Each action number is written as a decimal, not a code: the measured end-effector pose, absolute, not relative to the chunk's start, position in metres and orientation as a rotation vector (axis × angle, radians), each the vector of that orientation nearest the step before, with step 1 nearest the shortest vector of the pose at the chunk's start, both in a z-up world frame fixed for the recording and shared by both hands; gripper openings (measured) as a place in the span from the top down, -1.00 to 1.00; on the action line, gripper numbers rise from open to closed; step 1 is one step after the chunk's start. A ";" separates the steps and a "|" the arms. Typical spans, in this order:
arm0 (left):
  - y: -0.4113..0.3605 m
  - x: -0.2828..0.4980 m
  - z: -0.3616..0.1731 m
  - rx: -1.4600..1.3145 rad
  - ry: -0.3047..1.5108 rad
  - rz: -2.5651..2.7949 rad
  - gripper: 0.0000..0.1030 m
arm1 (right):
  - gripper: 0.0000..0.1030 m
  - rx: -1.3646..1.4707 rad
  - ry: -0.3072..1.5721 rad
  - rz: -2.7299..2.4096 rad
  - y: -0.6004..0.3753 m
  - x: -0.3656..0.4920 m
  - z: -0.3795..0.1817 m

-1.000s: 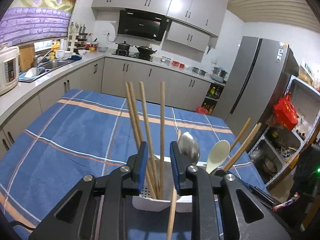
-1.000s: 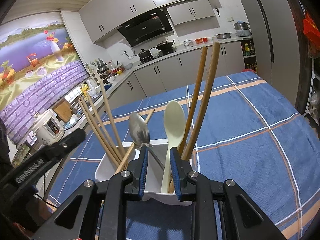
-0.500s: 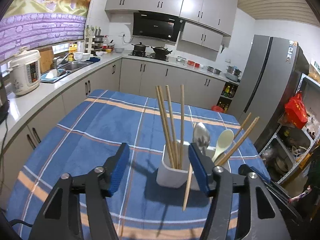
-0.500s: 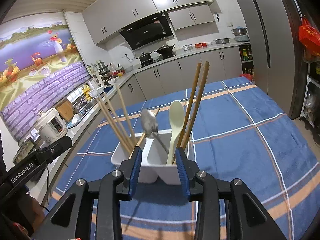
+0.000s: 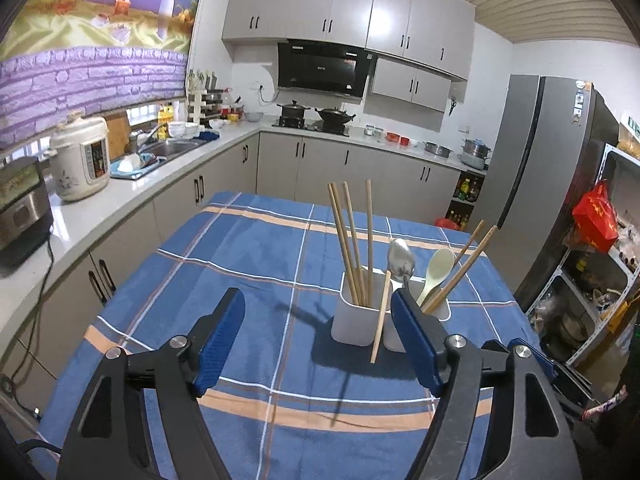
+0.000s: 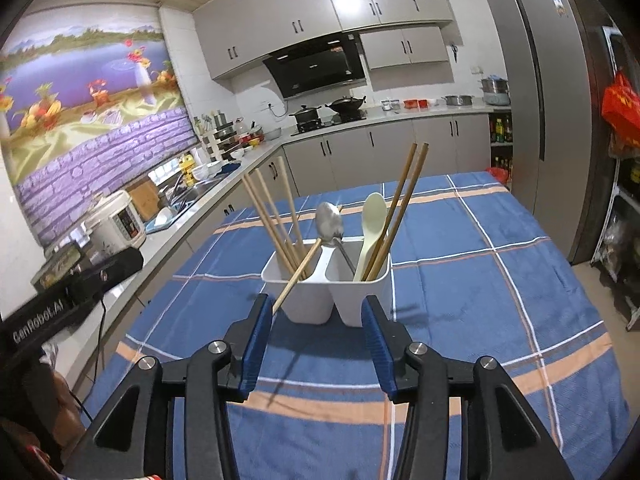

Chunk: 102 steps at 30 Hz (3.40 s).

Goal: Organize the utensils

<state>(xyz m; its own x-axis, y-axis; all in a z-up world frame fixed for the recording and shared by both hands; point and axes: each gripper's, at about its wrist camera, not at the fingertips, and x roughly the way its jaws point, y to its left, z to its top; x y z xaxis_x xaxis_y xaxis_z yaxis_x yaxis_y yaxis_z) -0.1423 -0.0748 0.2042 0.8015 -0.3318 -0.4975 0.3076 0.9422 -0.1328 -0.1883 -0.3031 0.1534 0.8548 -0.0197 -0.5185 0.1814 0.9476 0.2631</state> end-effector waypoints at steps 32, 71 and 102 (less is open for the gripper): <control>-0.060 -0.200 0.208 0.072 0.518 -0.279 -0.67 | -0.16 0.273 0.507 -0.154 -0.291 -0.240 0.166; -0.078 -0.241 0.181 0.107 0.668 -0.253 -1.00 | -0.33 0.208 0.600 -0.303 -0.304 -0.277 0.160; -0.067 -0.119 0.135 0.100 0.864 -0.300 -1.00 | -0.35 0.154 0.703 -0.363 -0.283 -0.169 0.143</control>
<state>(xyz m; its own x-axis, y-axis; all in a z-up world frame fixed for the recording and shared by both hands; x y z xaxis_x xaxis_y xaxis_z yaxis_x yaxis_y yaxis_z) -0.1186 -0.0666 0.1346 0.6108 -0.2192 -0.7608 0.2998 0.9534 -0.0340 -0.1694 -0.2826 0.1429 0.7039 -0.2734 -0.6556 0.3758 0.9265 0.0172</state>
